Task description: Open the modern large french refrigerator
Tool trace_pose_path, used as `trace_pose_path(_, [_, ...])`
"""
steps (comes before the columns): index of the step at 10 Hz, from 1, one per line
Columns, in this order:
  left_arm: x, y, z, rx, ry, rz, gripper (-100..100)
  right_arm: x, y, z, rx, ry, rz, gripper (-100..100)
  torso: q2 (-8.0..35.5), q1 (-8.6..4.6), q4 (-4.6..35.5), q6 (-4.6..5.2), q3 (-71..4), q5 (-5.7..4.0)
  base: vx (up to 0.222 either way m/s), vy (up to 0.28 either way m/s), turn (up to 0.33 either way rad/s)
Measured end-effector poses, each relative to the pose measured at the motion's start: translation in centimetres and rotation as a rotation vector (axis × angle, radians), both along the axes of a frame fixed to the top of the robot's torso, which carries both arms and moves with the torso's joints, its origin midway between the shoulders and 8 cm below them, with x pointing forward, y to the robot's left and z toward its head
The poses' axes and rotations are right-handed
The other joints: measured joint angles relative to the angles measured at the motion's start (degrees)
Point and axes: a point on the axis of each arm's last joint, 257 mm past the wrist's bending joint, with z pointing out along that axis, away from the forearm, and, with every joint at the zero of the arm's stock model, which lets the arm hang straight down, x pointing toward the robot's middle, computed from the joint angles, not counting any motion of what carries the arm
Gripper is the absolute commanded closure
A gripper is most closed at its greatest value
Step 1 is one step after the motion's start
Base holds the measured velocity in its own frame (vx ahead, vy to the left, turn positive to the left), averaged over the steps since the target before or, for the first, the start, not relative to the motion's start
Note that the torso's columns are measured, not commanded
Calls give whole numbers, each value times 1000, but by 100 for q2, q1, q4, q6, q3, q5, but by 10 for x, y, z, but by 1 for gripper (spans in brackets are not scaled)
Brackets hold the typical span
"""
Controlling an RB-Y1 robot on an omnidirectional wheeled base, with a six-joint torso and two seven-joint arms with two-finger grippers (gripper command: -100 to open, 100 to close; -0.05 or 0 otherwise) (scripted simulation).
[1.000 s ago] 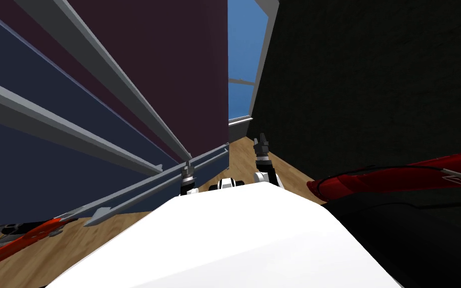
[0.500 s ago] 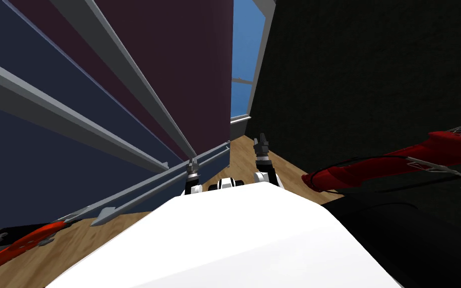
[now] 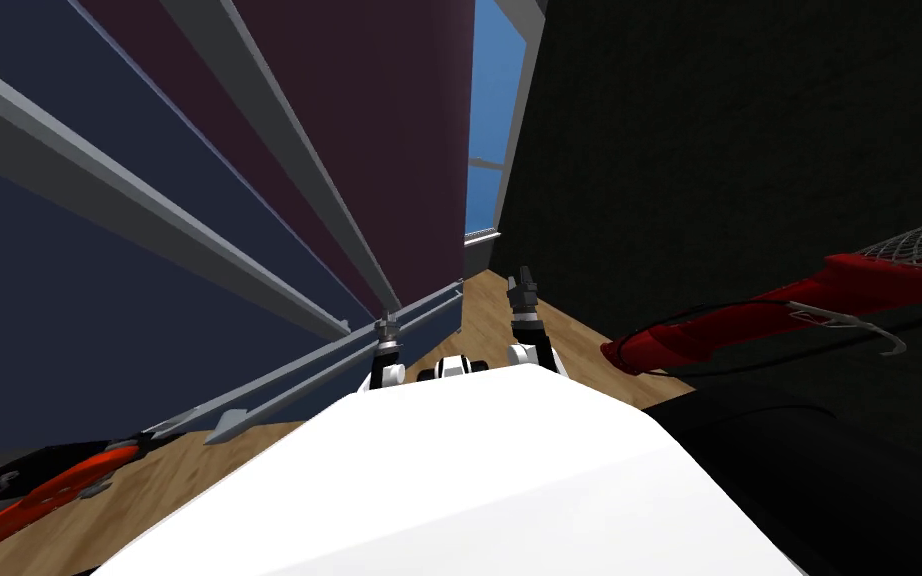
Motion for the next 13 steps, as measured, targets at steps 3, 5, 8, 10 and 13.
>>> trace_pose_path(3, [17, -13, 20, -63, -23, -63, -100, 0, 0, 0, 0, 0, 0, 0, -80, -5, -63, 19, -42, 29, -76, 143, -85])
trace_pose_path(5, [28, -36, 22, -135, -20, -95, -100, 0, 0, 0, 0, 0, 0, 0, -55, -30, -60, 19, -28, 24, -38, 93, -54])
trace_pose_path(8, [36, -73, 26, -268, -20, -126, -100, 0, 0, 0, 0, 0, 0, 0, -28, -29, -54, 18, -12, 24, -24, 43, -25])
trace_pose_path(10, [41, -92, 27, -328, -21, -135, -100, 0, 0, 0, 0, 0, 0, 0, -33, -23, -55, 18, -14, 26, -11, 9, -8])
trace_pose_path(13, [50, -98, 33, -332, -19, -141, -100, 0, 0, 0, 0, 0, 0, 0, -52, -12, -54, 22, -25, 28, 16, 11, 35])
